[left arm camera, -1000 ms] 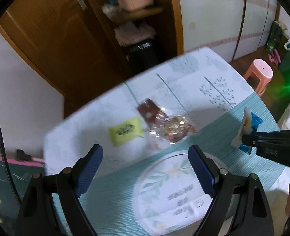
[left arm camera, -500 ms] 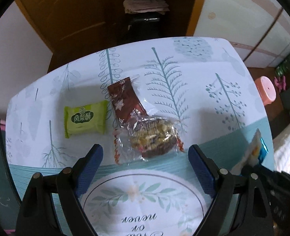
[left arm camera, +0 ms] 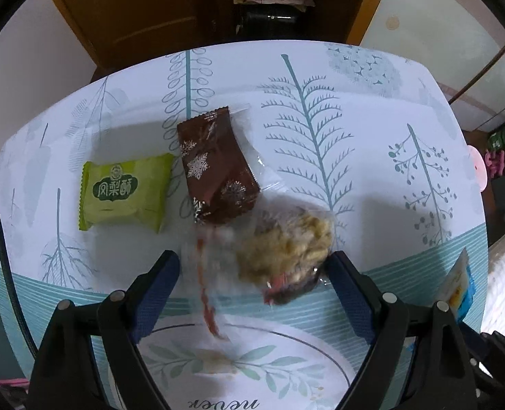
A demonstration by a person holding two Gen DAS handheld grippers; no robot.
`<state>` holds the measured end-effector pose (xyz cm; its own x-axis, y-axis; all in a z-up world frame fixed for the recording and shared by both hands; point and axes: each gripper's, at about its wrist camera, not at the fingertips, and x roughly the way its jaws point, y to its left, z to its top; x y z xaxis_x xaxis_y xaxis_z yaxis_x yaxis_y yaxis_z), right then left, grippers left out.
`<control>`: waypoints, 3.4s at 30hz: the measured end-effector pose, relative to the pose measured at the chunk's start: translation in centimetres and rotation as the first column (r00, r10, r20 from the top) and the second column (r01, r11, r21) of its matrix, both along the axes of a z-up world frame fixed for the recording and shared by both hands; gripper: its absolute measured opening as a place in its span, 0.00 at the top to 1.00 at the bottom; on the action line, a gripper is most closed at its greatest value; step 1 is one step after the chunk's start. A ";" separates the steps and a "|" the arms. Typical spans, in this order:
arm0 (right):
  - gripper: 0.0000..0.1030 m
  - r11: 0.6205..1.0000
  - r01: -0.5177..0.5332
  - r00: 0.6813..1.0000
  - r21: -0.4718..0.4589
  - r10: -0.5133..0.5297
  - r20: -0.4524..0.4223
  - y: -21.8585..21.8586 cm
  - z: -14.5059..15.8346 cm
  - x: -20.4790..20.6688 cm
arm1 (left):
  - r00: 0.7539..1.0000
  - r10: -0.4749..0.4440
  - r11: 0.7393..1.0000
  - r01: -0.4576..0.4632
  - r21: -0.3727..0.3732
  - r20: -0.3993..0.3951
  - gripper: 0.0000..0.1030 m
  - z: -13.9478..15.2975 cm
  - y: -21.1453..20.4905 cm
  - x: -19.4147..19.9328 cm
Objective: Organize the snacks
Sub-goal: 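Carry the blue wrapper and the clear nut bag over the white tray with both tools, then open both tools to drop the blue wrapper and nut bag into the tray, then move both tools back over the green and brown packets on the table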
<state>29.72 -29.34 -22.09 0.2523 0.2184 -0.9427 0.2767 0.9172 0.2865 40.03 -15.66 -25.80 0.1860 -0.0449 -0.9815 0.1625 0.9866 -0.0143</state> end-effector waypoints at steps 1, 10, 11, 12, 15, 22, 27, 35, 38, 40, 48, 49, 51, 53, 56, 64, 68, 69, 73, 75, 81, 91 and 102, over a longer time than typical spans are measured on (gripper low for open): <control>0.78 1.000 -0.001 1.000 0.000 0.001 -0.001 0.0 -0.1 0.0 | 1.000 -0.011 1.000 0.011 -0.004 0.010 0.26 0.2 -0.1 -0.1; 0.78 1.000 -0.008 1.000 0.014 0.008 -0.005 0.3 -0.1 -0.6 | 1.000 -0.023 0.999 0.022 -0.043 -0.020 0.72 1.1 0.1 -1.1; 0.78 1.000 -0.010 1.000 0.014 0.010 -0.002 0.4 0.1 -0.8 | 0.999 -0.019 0.998 0.017 -0.059 -0.029 0.73 1.4 0.4 -1.5; 0.79 1.000 -0.012 1.000 0.017 0.012 0.003 0.4 0.3 -0.9 | 0.999 -0.018 0.998 0.016 -0.067 -0.031 0.74 1.7 0.5 -1.5; 0.79 0.999 -0.019 1.000 0.030 0.019 0.019 0.6 1.2 -1.4 | 0.999 -0.042 0.997 0.042 -0.068 0.010 0.74 3.7 1.0 -2.7; 0.79 0.996 -0.031 0.995 0.081 0.023 0.095 1.1 5.3 -4.1 | 0.988 -0.098 0.988 0.111 -0.111 0.116 0.74 11.2 3.1 -7.2; 0.79 0.992 -0.090 0.981 0.093 0.072 0.179 2.9 9.4 -7.5 | 0.961 -0.164 0.973 0.194 -0.124 0.221 0.74 18.2 5.3 -13.4; 0.79 0.977 -0.211 0.930 0.026 0.193 0.313 7.2 15.7 -17.2 | 0.923 -0.281 0.937 0.323 -0.133 0.262 0.74 23.6 8.7 -25.8; 0.79 0.967 -0.252 0.903 -0.037 0.249 0.350 9.6 16.6 -21.0 | 0.908 -0.312 0.927 0.355 -0.119 0.279 0.74 23.6 9.4 -30.2; 0.79 0.958 -0.273 0.886 -0.090 0.287 0.364 11.4 16.7 -23.4 | 0.897 -0.335 0.923 0.374 -0.092 0.290 0.73 23.1 9.4 -32.4; 0.78 0.897 -0.319 0.881 -0.307 0.400 0.254 15.1 12.2 -29.4 | 0.882 -0.315 0.941 0.338 -0.004 0.352 0.72 19.3 9.4 -37.2; 0.78 0.897 -0.320 0.886 -0.305 0.397 0.238 14.9 11.6 -29.7 | 0.885 -0.314 0.944 0.331 0.011 0.343 0.71 18.6 9.4 -37.4; 0.77 0.909 -0.312 0.902 -0.277 0.375 0.212 14.4 10.5 -30.2 | 0.889 -0.319 0.945 0.326 0.037 0.328 0.61 17.4 9.4 -37.7; 0.67 0.927 -0.293 0.915 -0.235 0.343 0.211 13.7 10.0 -30.7 | 0.889 -0.311 0.949 0.309 0.061 0.336 0.35 16.7 9.7 -38.3; 0.48 0.950 -0.254 0.927 -0.182 0.292 0.234 12.7 9.7 -31.1 | 0.885 -0.299 0.951 0.305 0.041 0.357 0.18 16.5 10.3 -39.0; 0.48 0.974 -0.201 0.947 -0.100 0.220 0.233 11.8 9.4 -30.3 | 0.900 -0.290 0.952 0.305 0.005 0.327 0.18 15.5 10.7 -39.3; 0.48 0.972 -0.199 0.943 -0.122 0.224 0.247 12.1 9.7 -30.4 | 0.912 -0.260 0.959 0.282 -0.025 0.316 0.18 15.5 11.3 -38.9; 0.48 0.972 -0.197 0.941 -0.131 0.225 0.254 12.2 9.8 -30.4 | 0.915 -0.254 0.960 0.278 -0.035 0.312 0.18 15.5 11.4 -38.8; 0.48 0.967 -0.196 0.928 -0.162 0.237 0.288 12.5 10.7 -30.3 | 0.919 -0.227 0.967 0.253 -0.042 0.322 0.18 16.3 12.0 -38.3; 0.48 0.963 -0.199 0.920 -0.179 0.247 0.306 12.7 11.4 -30.1 | 0.918 -0.214 0.969 0.243 -0.045 0.335 0.18 17.0 12.4 -37.8; 0.48 0.950 -0.203 0.894 -0.239 0.279 0.350 13.0 14.2 -28.8 | 0.908 -0.175 0.980 0.197 -0.020 0.380 0.18 19.6 13.6 -35.8; 0.48 0.918 -0.214 0.854 -0.333 0.342 0.393 13.1 19.2 -24.7 | 0.882 -0.128 0.991 0.131 0.025 0.454 0.18 24.2 15.5 -31.2; 0.48 0.902 -0.182 0.846 -0.392 0.347 0.405 11.5 25.4 -16.4 | 0.853 -0.143 0.990 0.118 0.082 0.502 0.18 30.6 15.3 -22.3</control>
